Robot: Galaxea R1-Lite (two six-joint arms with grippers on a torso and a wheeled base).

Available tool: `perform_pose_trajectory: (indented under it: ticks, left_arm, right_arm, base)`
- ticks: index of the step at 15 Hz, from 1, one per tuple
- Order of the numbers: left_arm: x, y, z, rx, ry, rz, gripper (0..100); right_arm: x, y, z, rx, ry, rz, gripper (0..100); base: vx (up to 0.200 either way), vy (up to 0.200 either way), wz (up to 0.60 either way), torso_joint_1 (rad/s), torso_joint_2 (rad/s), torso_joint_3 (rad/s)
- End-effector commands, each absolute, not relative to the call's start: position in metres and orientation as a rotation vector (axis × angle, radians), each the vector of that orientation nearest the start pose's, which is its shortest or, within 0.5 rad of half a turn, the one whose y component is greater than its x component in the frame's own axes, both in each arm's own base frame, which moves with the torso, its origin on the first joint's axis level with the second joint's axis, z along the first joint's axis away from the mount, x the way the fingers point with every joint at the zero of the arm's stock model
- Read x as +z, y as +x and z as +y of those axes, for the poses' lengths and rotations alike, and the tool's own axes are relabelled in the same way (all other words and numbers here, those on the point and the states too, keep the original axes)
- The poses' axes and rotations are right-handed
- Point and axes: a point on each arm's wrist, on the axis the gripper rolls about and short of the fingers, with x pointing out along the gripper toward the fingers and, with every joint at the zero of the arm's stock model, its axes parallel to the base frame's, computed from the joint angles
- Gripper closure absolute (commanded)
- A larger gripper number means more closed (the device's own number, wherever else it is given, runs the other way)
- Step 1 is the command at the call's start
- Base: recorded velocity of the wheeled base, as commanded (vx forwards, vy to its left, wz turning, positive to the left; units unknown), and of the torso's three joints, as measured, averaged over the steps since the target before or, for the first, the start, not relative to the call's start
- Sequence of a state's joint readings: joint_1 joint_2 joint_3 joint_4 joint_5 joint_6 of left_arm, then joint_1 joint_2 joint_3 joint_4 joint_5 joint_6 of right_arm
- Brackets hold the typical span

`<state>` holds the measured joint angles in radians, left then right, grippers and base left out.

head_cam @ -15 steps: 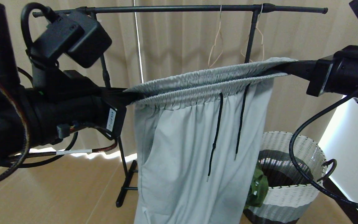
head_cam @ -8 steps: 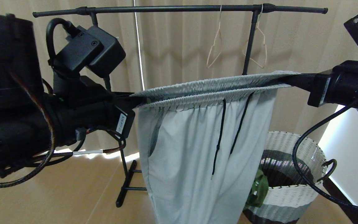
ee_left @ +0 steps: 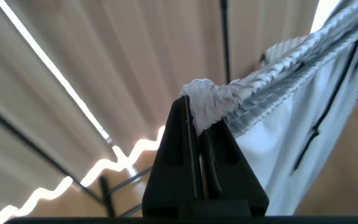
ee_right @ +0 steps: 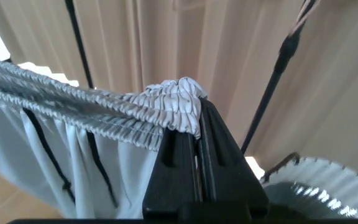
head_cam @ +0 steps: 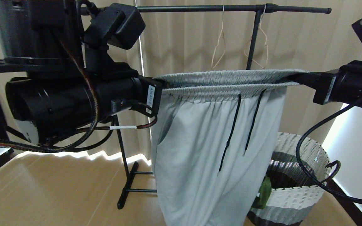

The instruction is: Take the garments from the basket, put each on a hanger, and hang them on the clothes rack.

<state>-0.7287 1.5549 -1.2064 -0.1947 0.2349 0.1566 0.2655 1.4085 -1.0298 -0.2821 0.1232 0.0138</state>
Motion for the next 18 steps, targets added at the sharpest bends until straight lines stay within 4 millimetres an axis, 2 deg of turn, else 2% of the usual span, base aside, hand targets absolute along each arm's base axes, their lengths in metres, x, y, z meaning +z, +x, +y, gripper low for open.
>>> perform_pose_trajectory:
  ticks: [1,3,5,8,12,15,18]
  left_arm:
    - [0.296,0.222,-0.194,-0.511,0.228,0.096,100]
    - [0.302,0.221,-0.191,-0.505,0.24,0.074,100]
    - [0.306,0.211,-0.183,-0.508,0.241,0.072,100]
    - [0.294,0.201,-0.176,-0.519,0.277,0.139,100]
    - [0.295,0.203,-0.177,-0.517,0.272,0.129,100]
    - [0.305,0.218,-0.188,-0.506,0.257,0.101,100]
    - [0.317,0.244,-0.202,-0.48,0.237,0.067,100]
  right_arm:
    - [0.284,0.244,0.069,0.389,0.005,0.101,100]
    - [0.283,0.249,0.071,0.39,0.006,0.086,100]
    - [0.288,0.25,0.072,0.395,0.009,0.046,100]
    - [0.287,0.254,0.079,0.416,0.008,0.031,100]
    - [0.286,0.254,0.079,0.415,0.008,0.035,100]
    - [0.297,0.238,0.07,0.397,-0.017,-0.002,100]
    - [0.309,0.209,0.058,0.385,-0.018,0.012,100]
  base:
    - [0.0,0.0,0.0,0.0,0.0,0.0]
    - [0.0,0.0,0.0,0.0,0.0,0.0]
    - [0.0,0.0,0.0,0.0,0.0,0.0]
    - [0.0,0.0,0.0,0.0,0.0,0.0]
    - [0.0,0.0,0.0,0.0,0.0,0.0]
    - [0.0,0.0,0.0,0.0,0.0,0.0]
    - [0.0,0.0,0.0,0.0,0.0,0.0]
